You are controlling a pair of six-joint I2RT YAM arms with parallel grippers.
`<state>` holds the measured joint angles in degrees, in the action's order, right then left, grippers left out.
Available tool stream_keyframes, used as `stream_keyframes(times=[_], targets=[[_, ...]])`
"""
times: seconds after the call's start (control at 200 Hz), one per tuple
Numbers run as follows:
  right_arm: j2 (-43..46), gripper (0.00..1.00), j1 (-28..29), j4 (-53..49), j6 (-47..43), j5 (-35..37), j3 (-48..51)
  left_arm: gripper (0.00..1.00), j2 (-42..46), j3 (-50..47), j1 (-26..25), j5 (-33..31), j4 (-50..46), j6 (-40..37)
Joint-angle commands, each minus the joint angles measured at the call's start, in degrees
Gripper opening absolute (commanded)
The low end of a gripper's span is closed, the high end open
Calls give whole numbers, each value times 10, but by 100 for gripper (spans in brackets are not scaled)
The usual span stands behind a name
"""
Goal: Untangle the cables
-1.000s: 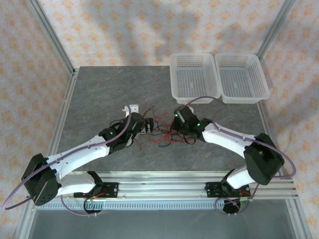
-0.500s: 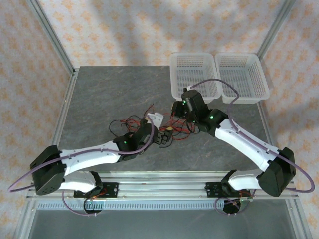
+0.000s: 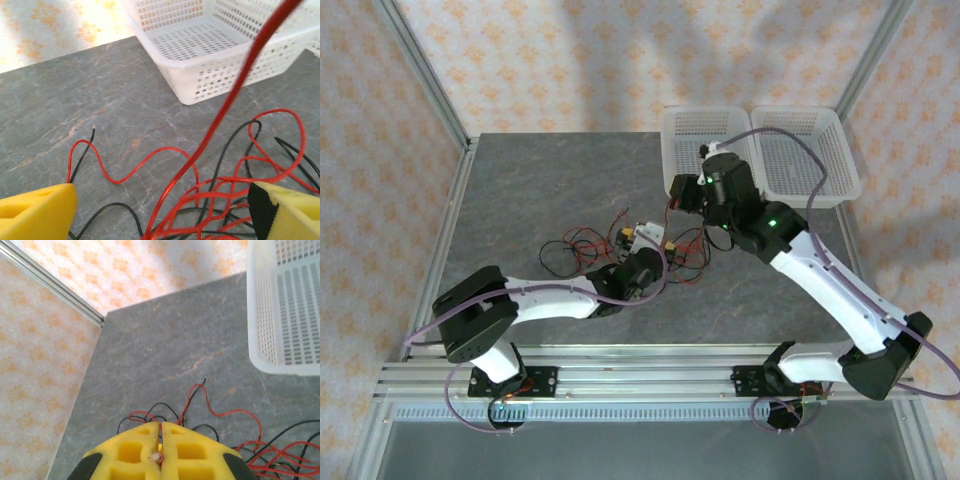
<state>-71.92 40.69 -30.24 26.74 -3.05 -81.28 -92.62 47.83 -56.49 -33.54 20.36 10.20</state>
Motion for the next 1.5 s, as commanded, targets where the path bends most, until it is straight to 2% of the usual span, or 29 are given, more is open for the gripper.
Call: stream_keyframes(times=[0.0, 0.205, 0.405, 0.736, 0.911, 1.216, 1.497], targets=[[24, 0, -3, -38, -31, 36, -57, 89, -26, 20, 16, -66, -19, 46], [27, 0, -8, -69, -66, 69, -156, 88, -42, -3, 60, -69, -87, 148], [18, 0, -17, -69, -111, 137, -251, 88, -24, -52, 89, -63, -116, 206], [-11, 0, -31, 67, -228, 229, -308, 88, -8, -104, 114, -52, -139, 276], [-67, 0, -41, 117, -287, 278, -390, 88, -21, -107, 118, -41, -142, 288], [-161, 0, -47, 180, -379, 254, -578, 88, -24, -118, 120, -26, -130, 300], [-153, 0, -48, 289, -448, 252, -579, 88, -27, -132, 121, -11, -117, 311]])
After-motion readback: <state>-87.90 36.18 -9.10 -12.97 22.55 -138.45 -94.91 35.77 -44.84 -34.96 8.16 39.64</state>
